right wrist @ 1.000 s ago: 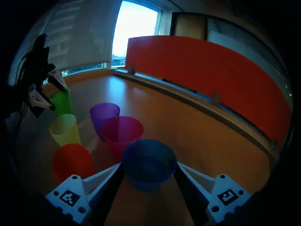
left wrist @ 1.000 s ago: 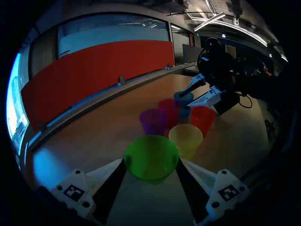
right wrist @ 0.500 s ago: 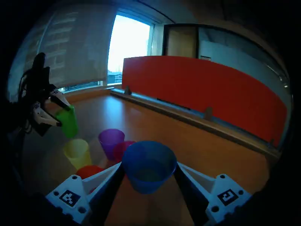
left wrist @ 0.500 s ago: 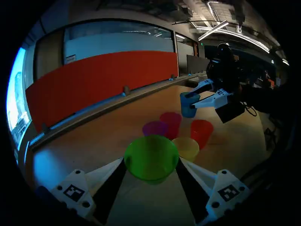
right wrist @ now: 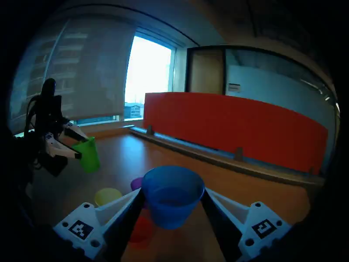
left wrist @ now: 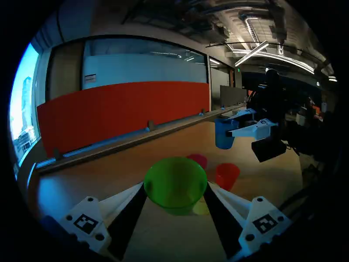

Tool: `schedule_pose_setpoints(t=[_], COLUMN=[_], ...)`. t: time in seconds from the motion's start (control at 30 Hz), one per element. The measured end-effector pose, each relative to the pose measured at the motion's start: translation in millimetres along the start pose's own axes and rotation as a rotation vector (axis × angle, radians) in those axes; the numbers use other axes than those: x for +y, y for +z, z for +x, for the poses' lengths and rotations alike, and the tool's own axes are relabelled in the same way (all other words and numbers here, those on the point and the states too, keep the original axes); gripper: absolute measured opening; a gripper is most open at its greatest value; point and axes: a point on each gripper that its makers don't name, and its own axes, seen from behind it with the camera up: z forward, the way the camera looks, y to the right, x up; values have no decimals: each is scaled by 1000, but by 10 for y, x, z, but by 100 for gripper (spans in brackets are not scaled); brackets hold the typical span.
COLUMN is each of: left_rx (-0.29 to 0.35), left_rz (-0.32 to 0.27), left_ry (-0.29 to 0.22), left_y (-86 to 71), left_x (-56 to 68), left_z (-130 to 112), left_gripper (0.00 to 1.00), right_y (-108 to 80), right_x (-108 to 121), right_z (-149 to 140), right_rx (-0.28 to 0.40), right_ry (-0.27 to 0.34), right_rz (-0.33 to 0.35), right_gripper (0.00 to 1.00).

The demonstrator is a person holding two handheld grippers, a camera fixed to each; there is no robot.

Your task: Pour water

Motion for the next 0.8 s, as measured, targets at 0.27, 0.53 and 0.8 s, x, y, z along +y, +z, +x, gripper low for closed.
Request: schedule_pose_setpoints(t=[0.27,0.53,0.8], left_rx=[65,139,191], left_rz=[11,10,5], left_ry=[-12,-19,-21], left_y=[-168,-292,-363], left_x=[42,171,302], left_z=[188,415,582], left_gripper=[87,87,87], right_y=[-112,-226,-305], right_x=[-181,-303,-412], right_z=[171,270,340], right_rx=[52,83,102], right_ry=[16,16,5], right_rz=[-3,-9,-5], right_gripper=[91,90,91])
